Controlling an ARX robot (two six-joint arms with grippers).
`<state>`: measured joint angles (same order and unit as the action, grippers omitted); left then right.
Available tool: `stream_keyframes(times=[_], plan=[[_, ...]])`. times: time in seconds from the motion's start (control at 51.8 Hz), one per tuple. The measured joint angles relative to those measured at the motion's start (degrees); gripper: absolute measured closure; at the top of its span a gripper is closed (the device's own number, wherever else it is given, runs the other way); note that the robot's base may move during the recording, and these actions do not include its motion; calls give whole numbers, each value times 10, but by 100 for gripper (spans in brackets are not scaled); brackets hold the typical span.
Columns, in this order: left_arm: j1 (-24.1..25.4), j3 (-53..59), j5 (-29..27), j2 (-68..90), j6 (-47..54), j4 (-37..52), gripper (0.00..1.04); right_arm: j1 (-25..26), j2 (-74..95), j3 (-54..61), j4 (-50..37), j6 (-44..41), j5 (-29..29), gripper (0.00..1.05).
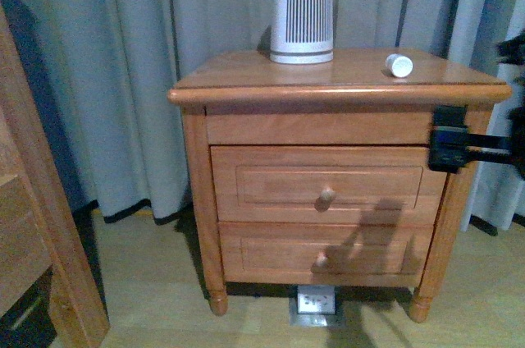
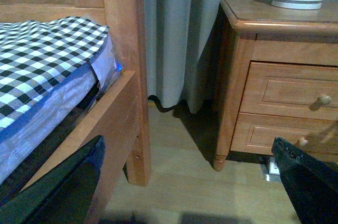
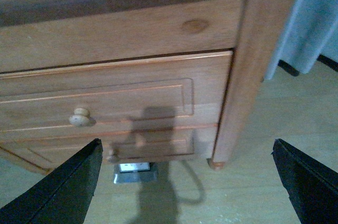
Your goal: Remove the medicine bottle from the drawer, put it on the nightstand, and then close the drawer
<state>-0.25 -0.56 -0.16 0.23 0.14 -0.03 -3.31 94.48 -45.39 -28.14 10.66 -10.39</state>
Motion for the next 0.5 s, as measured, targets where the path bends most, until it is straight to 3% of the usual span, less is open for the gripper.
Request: stream_keyframes(times=[0.251,0.347,0.502], plan=[[0,0,0,0,0,0,7,74,-414,212,138,-49,47,7],[0,0,0,0,0,0,7,71,-582,273,201,-58,64,7],[0,0,0,0,0,0,7,14,-777,328,308,-57,14,7]])
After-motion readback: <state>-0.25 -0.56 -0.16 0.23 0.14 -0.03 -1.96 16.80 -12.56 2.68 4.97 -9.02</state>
